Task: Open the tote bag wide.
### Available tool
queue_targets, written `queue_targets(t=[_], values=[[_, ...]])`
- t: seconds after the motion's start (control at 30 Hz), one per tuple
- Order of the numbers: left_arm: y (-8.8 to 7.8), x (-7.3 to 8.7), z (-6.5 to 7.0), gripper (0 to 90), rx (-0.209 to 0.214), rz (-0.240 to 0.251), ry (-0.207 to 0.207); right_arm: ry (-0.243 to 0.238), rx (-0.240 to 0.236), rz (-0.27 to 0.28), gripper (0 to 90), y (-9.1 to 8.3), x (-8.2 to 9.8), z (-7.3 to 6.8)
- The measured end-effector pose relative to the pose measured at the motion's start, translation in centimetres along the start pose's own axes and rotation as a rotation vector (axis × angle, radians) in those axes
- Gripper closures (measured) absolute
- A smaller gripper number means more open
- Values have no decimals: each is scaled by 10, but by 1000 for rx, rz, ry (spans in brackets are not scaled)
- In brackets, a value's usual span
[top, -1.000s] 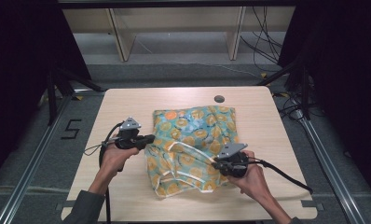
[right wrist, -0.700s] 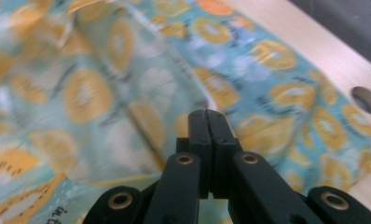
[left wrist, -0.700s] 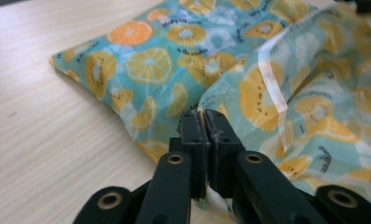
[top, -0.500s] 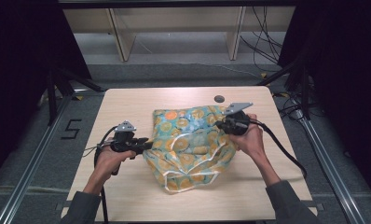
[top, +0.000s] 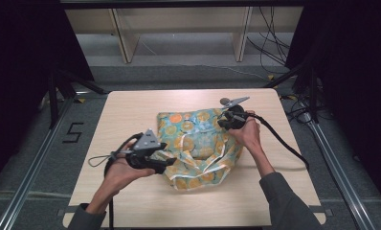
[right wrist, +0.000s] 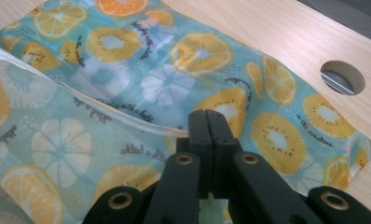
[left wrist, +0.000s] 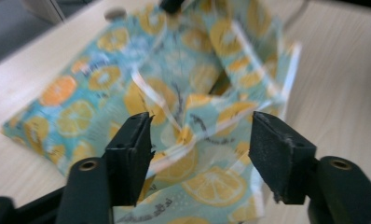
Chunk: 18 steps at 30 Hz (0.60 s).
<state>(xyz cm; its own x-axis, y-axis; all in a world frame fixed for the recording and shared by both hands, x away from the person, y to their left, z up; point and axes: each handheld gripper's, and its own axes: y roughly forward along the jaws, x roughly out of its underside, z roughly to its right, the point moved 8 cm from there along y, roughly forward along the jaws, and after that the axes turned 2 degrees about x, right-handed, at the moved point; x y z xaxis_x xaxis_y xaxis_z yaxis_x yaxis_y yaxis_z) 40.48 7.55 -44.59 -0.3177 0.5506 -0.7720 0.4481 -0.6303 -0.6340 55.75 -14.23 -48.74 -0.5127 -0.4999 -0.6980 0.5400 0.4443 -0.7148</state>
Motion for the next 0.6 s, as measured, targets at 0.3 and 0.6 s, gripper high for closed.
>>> queue_targets(t=[0.3,0.6], values=[[65,15,-19,494,-133,-234,145,-17,-40,-16,900,-5,1,-1],[70,-24,-83,875,-103,-107,-106,-11,-56,91,696,-29,-5,-7]])
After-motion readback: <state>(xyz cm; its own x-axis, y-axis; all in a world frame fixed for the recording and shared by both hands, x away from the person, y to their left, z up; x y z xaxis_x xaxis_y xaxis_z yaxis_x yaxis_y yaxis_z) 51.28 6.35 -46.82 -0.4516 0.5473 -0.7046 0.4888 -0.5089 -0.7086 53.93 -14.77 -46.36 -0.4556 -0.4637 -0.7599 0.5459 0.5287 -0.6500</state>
